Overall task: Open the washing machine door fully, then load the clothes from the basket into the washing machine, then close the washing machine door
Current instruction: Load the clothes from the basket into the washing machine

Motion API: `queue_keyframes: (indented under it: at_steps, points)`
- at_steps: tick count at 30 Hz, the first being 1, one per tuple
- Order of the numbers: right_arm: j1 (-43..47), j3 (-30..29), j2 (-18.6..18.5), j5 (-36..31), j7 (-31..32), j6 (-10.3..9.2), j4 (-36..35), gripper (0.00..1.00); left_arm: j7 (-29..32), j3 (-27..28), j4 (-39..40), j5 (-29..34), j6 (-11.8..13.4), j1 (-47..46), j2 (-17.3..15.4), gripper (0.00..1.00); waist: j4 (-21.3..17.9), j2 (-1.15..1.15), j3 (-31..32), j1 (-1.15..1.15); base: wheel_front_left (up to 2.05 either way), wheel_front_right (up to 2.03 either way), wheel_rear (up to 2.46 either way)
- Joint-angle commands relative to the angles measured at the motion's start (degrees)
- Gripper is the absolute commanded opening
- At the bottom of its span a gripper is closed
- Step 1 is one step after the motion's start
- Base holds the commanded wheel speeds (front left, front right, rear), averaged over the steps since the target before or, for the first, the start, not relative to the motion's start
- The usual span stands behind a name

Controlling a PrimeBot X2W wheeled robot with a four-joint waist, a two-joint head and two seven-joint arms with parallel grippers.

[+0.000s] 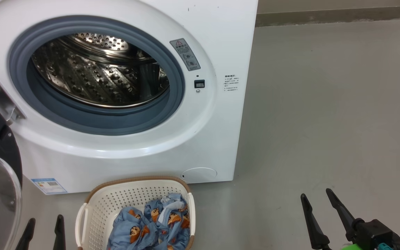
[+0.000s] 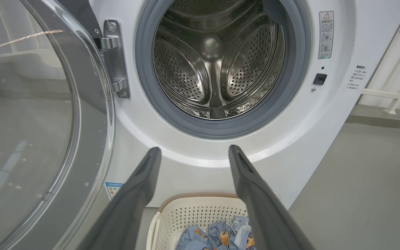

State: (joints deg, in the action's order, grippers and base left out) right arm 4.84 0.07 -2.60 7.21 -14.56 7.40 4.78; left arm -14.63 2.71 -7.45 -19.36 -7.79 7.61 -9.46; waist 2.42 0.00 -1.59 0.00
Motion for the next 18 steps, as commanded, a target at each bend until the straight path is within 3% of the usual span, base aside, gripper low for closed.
queue_keyframes:
  at_steps: [1, 18]
  points:
    - [-1.7, 1.6, -0.3, 0.1, -0.4, 0.09, -1.3, 1.0, -0.4, 1.8, 1.1, -0.1, 0.3, -2.4, -1.4, 1.0, 0.0, 0.0, 0.0, 0.0, 0.0, 0.0, 0.0]
    - [-1.8, 1.6, -0.3, 0.2, -0.4, 0.09, -1.1, 1.0, -0.4, 0.5, 1.2, -0.6, 0.3, -2.3, -1.4, 1.0, 0.1, 0.0, -0.3, 0.0, 0.0, 0.0, 0.0]
